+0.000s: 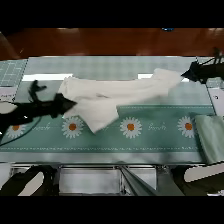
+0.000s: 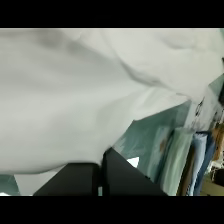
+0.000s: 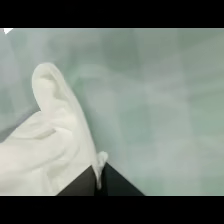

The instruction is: Fold the shirts.

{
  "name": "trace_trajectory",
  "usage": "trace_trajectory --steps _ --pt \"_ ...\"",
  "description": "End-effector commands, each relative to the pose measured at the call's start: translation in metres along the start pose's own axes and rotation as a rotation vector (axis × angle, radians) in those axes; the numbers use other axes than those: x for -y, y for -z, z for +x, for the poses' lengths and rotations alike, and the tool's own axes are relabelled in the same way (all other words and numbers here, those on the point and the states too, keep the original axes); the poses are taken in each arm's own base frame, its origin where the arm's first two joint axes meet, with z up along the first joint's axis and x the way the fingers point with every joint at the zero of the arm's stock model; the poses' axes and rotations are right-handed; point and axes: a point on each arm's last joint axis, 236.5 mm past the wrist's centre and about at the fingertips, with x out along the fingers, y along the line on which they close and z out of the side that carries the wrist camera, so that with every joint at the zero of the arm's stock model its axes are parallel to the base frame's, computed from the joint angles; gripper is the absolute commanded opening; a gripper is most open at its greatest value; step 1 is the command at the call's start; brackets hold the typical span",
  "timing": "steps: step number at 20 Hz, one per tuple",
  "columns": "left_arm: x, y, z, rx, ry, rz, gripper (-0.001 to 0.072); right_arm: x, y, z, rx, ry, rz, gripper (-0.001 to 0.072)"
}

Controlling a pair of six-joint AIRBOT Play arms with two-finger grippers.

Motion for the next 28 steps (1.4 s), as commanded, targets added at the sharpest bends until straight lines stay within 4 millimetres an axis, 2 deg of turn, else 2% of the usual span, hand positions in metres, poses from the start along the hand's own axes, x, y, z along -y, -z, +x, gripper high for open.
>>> trace_trajectory --steps 1,3,5,9,11,13,15,18,21,23,26,28 --pt "0.064 -0.063 -0.080 0.208 0.075 0.159 0.0022 -0.023 -0.026 -0.080 0.119 0.031 -0.060 0.0027" --pt "0.099 -0.088 -0.128 0.344 0.087 0.251 0.0022 -0.041 -0.030 -0.120 0.191 0.035 -0.094 0.0027" --pt "0.133 -0.103 -0.172 0.458 0.086 0.343 0.0022 -0.067 -0.030 -0.161 0.280 0.039 -0.148 0.0027" --pt "0.210 -0.117 -0.257 0.683 0.058 0.557 0.0022 -0.149 -0.015 -0.264 0.546 0.022 -0.303 0.0027" --pt "0.250 -0.112 -0.290 0.783 0.050 0.677 0.0022 -0.189 0.006 -0.314 0.676 0.017 -0.385 0.0027" --pt "0.288 -0.099 -0.313 0.851 0.059 0.779 0.0022 -0.218 0.037 -0.355 0.773 0.031 -0.459 0.0027" --pt "0.318 -0.079 -0.326 0.883 0.075 0.865 0.0022 -0.245 0.070 -0.388 0.860 0.031 -0.524 0.0027" --pt "0.358 -0.038 -0.333 0.881 0.130 0.990 0.0022 -0.266 0.112 -0.429 0.980 0.083 -0.596 0.0027" --pt "0.372 -0.001 -0.346 0.920 0.046 1.115 0.0022 -0.275 0.150 -0.459 1.077 0.140 -0.636 0.0027" --pt "0.369 0.025 -0.359 0.951 -0.011 1.153 0.0022 -0.274 0.176 -0.467 1.092 0.179 -0.642 0.0027" --pt "0.349 0.057 -0.389 1.005 -0.099 1.150 0.0022 -0.258 0.203 -0.469 1.067 0.248 -0.613 0.0027" --pt "0.333 0.069 -0.407 1.037 -0.142 1.105 0.0022 -0.247 0.215 -0.467 1.032 0.270 -0.596 0.0027"
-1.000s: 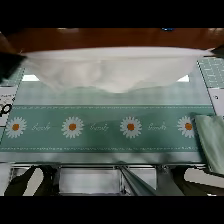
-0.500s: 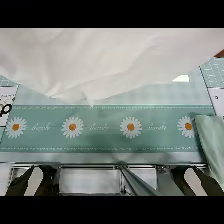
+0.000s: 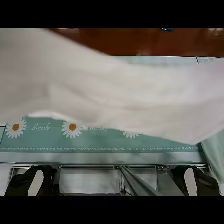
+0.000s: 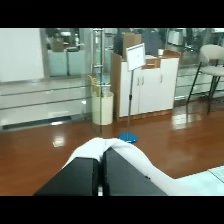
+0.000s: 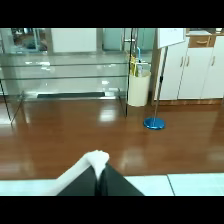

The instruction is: Fold the shirts.

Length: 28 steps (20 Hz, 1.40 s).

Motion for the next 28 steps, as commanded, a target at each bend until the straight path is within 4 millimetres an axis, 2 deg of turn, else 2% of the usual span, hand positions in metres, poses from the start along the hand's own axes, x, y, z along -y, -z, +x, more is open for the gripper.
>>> trace_trajectory --steps 1,3,5,7,10,13,16,20,23,25,28 --pt "-0.024 0.006 -0.049 -0.017 -0.165 -0.009 0.0022 0.012 0.021 -0.027 -0.064 0.067 0.004 0.0027" --pt "-0.043 0.027 -0.061 -0.095 -0.270 -0.082 0.0022 0.018 0.028 -0.030 -0.090 0.082 0.005 0.0027" --pt "-0.053 0.049 -0.060 -0.178 -0.304 -0.109 0.0022 0.021 0.033 -0.026 -0.106 0.084 0.011 0.0027" --pt "-0.063 0.077 -0.043 -0.257 -0.311 -0.160 0.0022 0.021 0.052 -0.011 -0.164 0.064 0.033 0.0027" --pt "-0.086 0.145 -0.004 -0.444 -0.317 -0.253 0.0022 0.021 0.103 0.026 -0.319 0.013 0.091 0.0027" --pt "-0.096 0.215 0.057 -0.581 -0.235 -0.364 0.0022 0.016 0.166 0.084 -0.493 -0.086 0.161 0.0027" --pt "-0.111 0.284 0.121 -0.677 -0.167 -0.485 0.0022 0.011 0.232 0.151 -0.641 -0.203 0.257 0.0027" --pt "-0.152 0.382 0.198 -0.778 -0.198 -0.617 0.0022 0.011 0.308 0.247 -0.756 -0.321 0.426 0.0027" --pt "-0.193 0.451 0.245 -0.786 -0.276 -0.682 0.0022 0.012 0.364 0.312 -0.831 -0.337 0.507 0.0027" --pt "-0.211 0.490 0.277 -0.781 -0.298 -0.747 0.0022 0.001 0.396 0.357 -0.871 -0.357 0.503 0.0027" --pt "-0.229 0.532 0.316 -0.763 -0.309 -0.831 0.0022 -0.015 0.425 0.417 -0.888 -0.368 0.532 0.0027"
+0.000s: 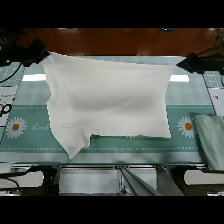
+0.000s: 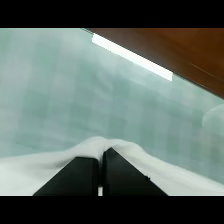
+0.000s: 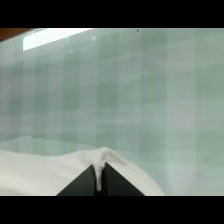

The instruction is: Fold the shirts.

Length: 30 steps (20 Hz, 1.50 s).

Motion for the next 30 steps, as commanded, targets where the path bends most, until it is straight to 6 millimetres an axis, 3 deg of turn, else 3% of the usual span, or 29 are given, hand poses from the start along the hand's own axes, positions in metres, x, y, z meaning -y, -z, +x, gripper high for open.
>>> trace_trajectory --steps 1,4,7,10,14,17,22,24,28,29,30 --pt "-0.027 -0.014 0.075 0.001 0.013 -0.095 0.0022 0.020 -0.024 0.083 -0.022 -0.028 0.062 0.0027" --pt "-0.038 -0.002 0.102 -0.075 0.008 -0.125 0.0022 0.031 -0.032 0.113 -0.035 -0.032 0.117 0.0027" --pt "-0.044 0.008 0.107 -0.117 0.002 -0.130 0.0022 0.034 -0.023 0.116 -0.080 -0.024 0.112 0.0027" --pt "-0.047 0.019 0.089 -0.199 0.008 -0.088 0.0023 0.029 -0.002 0.101 -0.182 -0.040 0.100 0.0027" --pt "-0.062 0.042 0.043 -0.376 0.027 -0.007 0.0022 0.036 0.032 0.069 -0.357 -0.038 0.093 0.0027" --pt "-0.077 0.090 0.017 -0.602 0.020 0.025 0.0022 0.047 0.067 0.059 -0.499 -0.005 0.098 0.0027" --pt "-0.104 0.164 0.009 -0.827 -0.045 -0.017 0.0022 0.056 0.096 0.062 -0.573 0.004 0.149 0.0027" --pt "-0.114 0.176 0.007 -0.861 -0.074 -0.022 0.0022 0.058 0.104 0.064 -0.593 0.004 0.164 0.0027" --pt "-0.119 0.179 0.006 -0.868 -0.091 -0.016 0.0023 0.063 0.116 0.066 -0.614 0.007 0.180 0.0030" --pt "-0.119 0.179 0.006 -0.869 -0.093 -0.020 0.0088 0.063 0.115 0.067 -0.608 0.008 0.181 0.0116" --pt "-0.119 0.180 0.004 -0.878 -0.096 -0.026 0.0377 0.063 0.115 0.067 -0.607 0.008 0.193 0.0352"
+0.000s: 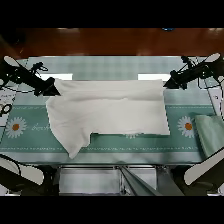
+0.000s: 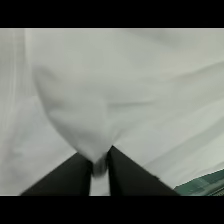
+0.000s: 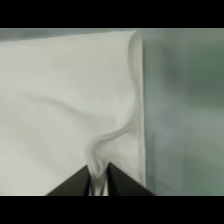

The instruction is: Fold the shirts.

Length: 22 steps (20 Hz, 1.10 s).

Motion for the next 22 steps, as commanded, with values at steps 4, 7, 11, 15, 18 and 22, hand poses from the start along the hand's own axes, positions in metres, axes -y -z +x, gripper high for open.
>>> trace_trajectory --steps 4,7,11,15,18,22 --pt "-0.019 0.015 -0.026 0.001 -0.084 -0.067 0.0507 0.003 0.000 -0.030 0.050 0.008 0.052 0.0414" --pt "-0.036 0.030 -0.069 0.109 -0.142 -0.091 0.0507 0.017 0.016 -0.082 0.122 0.101 0.068 0.0413" --pt "-0.098 0.123 -0.071 0.122 -0.128 -0.354 0.0507 0.022 0.069 -0.095 0.245 0.115 0.120 0.0413" --pt "-0.089 0.173 -0.024 0.289 0.143 -0.579 0.0508 -0.011 0.120 -0.065 0.376 -0.022 0.106 0.0414" --pt "-0.075 0.204 0.010 0.247 0.211 -0.583 0.0508 -0.029 0.145 -0.052 0.395 -0.106 0.101 0.0414" --pt "-0.069 0.219 0.027 0.157 0.158 -0.540 0.0508 -0.029 0.160 -0.046 0.376 -0.103 0.096 0.0414"
